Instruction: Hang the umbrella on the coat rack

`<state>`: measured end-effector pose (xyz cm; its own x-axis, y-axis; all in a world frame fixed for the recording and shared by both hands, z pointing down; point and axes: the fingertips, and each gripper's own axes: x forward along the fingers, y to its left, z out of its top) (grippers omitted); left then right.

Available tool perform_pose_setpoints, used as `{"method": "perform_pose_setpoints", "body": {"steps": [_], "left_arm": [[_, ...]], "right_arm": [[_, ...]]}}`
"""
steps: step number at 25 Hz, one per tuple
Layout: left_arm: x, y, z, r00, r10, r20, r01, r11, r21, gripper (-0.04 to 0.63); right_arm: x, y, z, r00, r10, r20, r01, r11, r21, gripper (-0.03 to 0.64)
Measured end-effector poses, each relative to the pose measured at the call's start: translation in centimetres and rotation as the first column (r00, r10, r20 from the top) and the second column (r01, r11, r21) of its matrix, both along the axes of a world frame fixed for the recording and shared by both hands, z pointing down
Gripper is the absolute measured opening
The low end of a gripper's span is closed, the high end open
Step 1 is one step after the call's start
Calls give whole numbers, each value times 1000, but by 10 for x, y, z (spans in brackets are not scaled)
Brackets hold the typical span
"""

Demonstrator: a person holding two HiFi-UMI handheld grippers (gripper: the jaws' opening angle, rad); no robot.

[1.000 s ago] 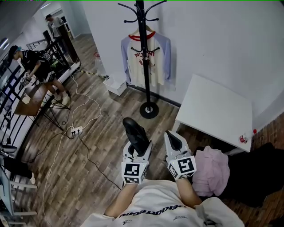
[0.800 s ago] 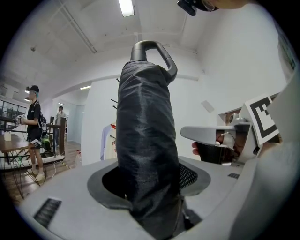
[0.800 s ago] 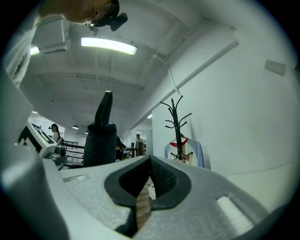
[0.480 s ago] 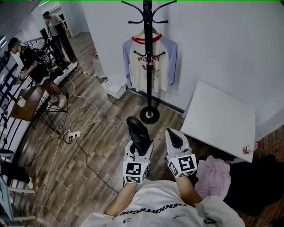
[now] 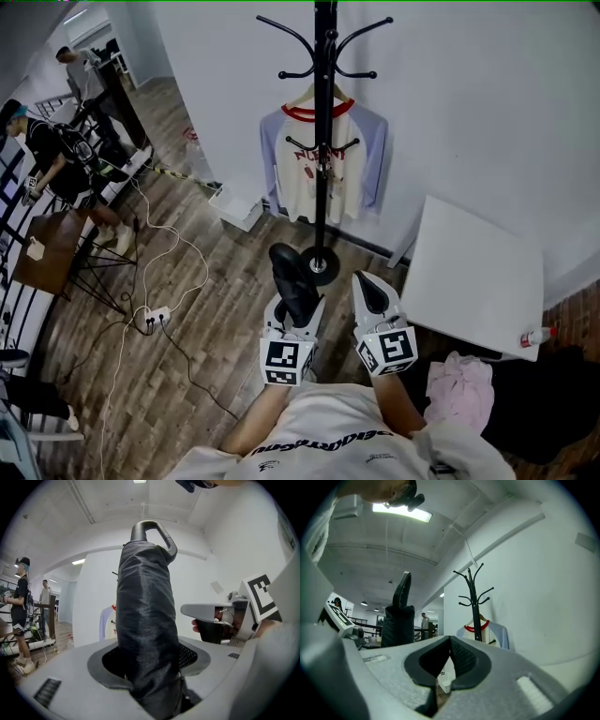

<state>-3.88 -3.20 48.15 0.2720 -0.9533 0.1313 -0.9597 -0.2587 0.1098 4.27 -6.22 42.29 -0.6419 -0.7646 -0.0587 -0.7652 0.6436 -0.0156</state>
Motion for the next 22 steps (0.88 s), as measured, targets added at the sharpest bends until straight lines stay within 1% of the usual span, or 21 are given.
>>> {"method": "perform_pose_setpoints", "body": {"steps": [3,6,10,12,18,22], "left_arm": [[-28,-33,-3,1000,18,12,-18,1000,4,258],[-55,-63,-4,999,34,8,-34,999,-1,258],[-86,-89,2,999,52,6,-51,998,-25,258],[-98,-103,5,998,56,6,-56,998,-23,258],[-119,-132,8,999,54,2,-54,998,-25,258],[-124,-150,6,998,59,-4,-59,998,-31,258]], "right_arm": [[-27,-31,-4,1000,19,3,-19,1000,5,0],[-54,-60,-4,999,36,6,-36,999,9,0],[-86,-87,-6,999,52,2,-52,999,6,0],[-97,-98,-6,998,59,-3,-59,998,7,0],[-112,-122,-4,997,78,-17,-78,997,-1,-1],[-116,-139,-3,996,89,-14,-89,996,-5,-1]]}}
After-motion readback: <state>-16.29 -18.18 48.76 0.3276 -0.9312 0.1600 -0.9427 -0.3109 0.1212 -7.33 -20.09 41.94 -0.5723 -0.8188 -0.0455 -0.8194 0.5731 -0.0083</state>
